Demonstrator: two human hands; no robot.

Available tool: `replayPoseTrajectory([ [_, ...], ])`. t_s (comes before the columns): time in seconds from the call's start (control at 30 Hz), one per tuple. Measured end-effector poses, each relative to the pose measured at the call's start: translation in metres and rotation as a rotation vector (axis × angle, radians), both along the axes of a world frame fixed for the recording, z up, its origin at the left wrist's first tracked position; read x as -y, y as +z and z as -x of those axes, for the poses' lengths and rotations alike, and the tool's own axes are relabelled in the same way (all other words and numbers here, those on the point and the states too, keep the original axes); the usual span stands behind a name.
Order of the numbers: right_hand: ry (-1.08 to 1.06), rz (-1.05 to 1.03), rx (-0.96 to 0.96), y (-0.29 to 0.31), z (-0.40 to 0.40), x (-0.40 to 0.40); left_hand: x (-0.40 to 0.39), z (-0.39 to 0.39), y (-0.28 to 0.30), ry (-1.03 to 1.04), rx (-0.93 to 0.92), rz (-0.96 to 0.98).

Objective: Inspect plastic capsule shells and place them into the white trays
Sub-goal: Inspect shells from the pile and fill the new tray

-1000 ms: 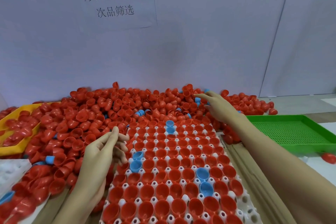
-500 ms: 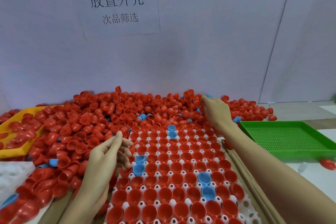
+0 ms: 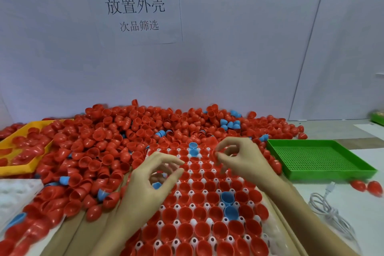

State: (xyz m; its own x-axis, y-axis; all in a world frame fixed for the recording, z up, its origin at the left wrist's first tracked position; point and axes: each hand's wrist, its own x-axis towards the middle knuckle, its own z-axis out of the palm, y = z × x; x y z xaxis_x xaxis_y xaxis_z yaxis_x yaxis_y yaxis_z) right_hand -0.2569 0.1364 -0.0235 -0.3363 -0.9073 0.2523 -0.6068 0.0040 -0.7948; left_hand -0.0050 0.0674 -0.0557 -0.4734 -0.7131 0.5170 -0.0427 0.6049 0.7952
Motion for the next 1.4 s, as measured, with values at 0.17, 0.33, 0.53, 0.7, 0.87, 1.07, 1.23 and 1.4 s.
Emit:
replayPoseTrajectory([
  [0.17,0.168,-0.055,0.074,-0.015,-0.015,-0.024,-0.007,0.008,-0.002,-0.088,0.117,0.134],
  [0.33,0.351,-0.136,0.132,-0.016,-0.020,-0.031,-0.011,0.010,-0.003,-0.163,0.189,0.186],
  [0.53,0.487,-0.157,0.257,-0.009,-0.021,-0.037,-0.017,0.015,-0.003,-0.168,0.134,0.093],
  [0.7,0.371,-0.014,0.359,-0.004,-0.021,-0.041,-0.013,0.008,0.008,-0.347,-0.065,-0.462],
  [0.87,0.385,0.046,0.345,0.002,-0.027,-0.046,-0.013,0.004,0.013,-0.629,-0.218,-0.753],
  [1.07,0.383,0.028,0.308,0.011,-0.032,-0.052,-0.009,0.002,0.012,-0.641,-0.229,-0.735],
  [1.23,0.385,0.023,0.298,0.014,-0.035,-0.054,-0.008,0.001,0.011,-0.609,-0.193,-0.638],
  [1.4,0.410,0.015,0.331,0.018,-0.036,-0.058,-0.010,0.001,0.013,-0.620,-0.196,-0.630],
])
